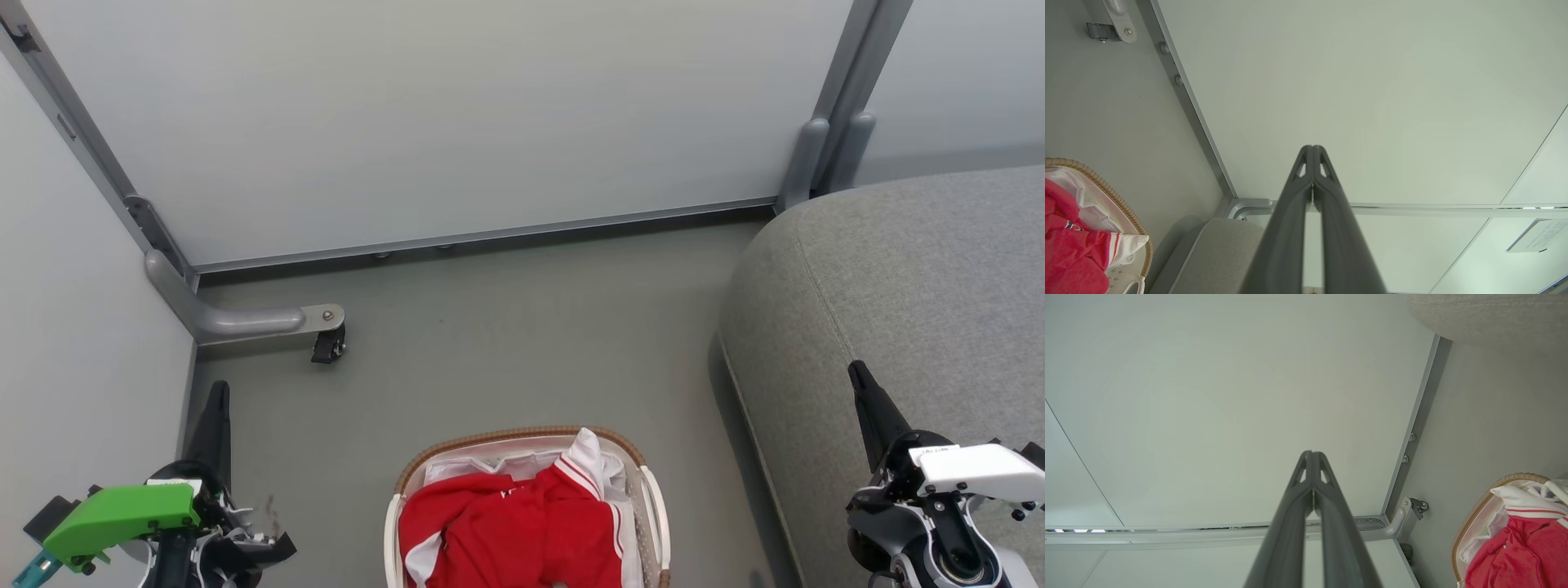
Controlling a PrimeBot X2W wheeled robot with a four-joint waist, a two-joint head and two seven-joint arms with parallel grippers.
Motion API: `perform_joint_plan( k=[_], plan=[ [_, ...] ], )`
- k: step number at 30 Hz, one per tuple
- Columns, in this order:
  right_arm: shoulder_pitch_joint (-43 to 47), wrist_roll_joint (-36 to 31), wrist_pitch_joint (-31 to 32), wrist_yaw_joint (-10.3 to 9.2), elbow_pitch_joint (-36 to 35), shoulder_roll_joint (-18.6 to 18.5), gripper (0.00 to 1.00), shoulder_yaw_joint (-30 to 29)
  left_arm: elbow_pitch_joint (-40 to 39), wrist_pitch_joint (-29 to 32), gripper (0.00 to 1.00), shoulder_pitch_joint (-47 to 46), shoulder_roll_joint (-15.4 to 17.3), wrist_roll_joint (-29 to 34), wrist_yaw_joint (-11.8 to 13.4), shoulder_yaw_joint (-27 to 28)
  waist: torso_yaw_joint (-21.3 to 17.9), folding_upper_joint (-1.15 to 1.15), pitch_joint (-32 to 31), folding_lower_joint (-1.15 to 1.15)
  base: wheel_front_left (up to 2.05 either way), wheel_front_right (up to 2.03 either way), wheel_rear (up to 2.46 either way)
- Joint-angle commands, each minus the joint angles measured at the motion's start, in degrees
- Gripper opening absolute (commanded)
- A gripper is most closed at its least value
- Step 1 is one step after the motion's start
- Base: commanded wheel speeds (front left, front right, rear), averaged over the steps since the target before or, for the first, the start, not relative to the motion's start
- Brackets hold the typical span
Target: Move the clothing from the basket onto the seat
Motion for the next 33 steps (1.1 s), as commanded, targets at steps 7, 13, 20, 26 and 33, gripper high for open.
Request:
perform_joint_plan(
  k=[7,13,20,26,33],
  plan=[
    [0.6,0.2,0.1,-0.02,-0.1,-0.4,0.00,-0.1,-0.1,0.1,0.00,-0.6,0.1,0.3,-0.2,0.0,0.0,0.00,0.0,0.00,0.00,0.00,0.00],
    [0.6,0.2,0.1,-0.02,-0.1,-0.4,0.00,-0.1,-0.1,0.1,0.00,-0.6,0.1,0.3,-0.2,0.0,0.0,0.00,0.0,0.00,0.00,0.00,0.00],
    [0.6,0.2,0.1,-0.02,-0.1,-0.4,0.00,-0.1,-0.1,0.1,0.00,-0.6,0.1,0.3,-0.2,0.0,0.0,0.00,0.0,0.00,0.00,0.00,0.00],
    [0.6,0.2,0.1,-0.02,-0.1,-0.4,0.00,-0.1,-0.1,0.1,0.00,-0.6,0.1,0.3,-0.2,0.0,0.0,0.00,0.0,0.00,0.00,0.00,0.00],
    [0.6,0.2,0.1,-0.02,-0.1,-0.4,0.00,-0.1,-0.1,0.1,0.00,-0.6,0.1,0.3,-0.2,0.0,0.0,0.00,0.0,0.00,0.00,0.00,0.00]
  ],
)
